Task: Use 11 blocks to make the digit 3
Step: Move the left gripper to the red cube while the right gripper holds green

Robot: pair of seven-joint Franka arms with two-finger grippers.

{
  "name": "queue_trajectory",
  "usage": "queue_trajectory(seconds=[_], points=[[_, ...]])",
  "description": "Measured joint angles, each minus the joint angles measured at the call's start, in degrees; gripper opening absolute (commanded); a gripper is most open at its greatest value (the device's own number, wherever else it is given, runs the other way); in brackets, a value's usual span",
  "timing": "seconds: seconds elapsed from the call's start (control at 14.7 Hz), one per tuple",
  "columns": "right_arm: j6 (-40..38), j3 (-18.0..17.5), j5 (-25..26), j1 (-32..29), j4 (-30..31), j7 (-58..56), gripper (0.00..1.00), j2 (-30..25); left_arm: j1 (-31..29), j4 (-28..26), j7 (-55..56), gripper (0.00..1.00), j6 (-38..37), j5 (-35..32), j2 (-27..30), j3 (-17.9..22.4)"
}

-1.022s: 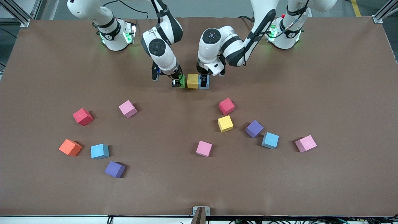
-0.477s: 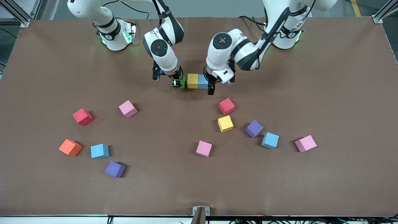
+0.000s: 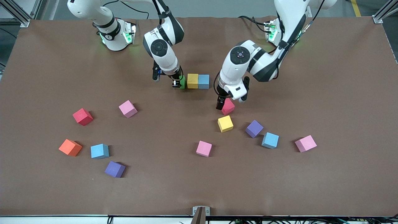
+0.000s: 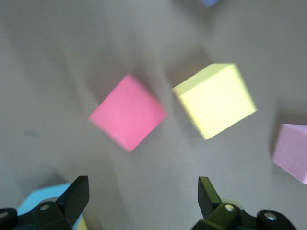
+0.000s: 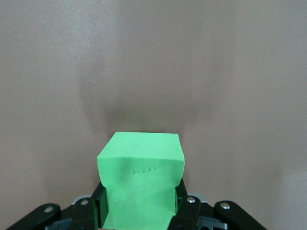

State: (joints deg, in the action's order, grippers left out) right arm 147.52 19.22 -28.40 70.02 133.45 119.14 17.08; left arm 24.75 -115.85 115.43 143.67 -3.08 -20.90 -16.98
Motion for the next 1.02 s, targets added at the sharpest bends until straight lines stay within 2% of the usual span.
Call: queue_trajectory(seconds=[0.61,1.02], points=[[0.18,-0.01,0.00,0.01,-0.01,0.17,0.29,0.00,-0.59,1.80,-26.61,1.00,-0.96,-0.02,-4.91,-0.38],[0.38,-0.01,0.00,0.02,-0.13,0.20,0.29,0.01,-1.24,5.61,-33.82,1.00,-11.56,-0.02,-5.27,-0.22]])
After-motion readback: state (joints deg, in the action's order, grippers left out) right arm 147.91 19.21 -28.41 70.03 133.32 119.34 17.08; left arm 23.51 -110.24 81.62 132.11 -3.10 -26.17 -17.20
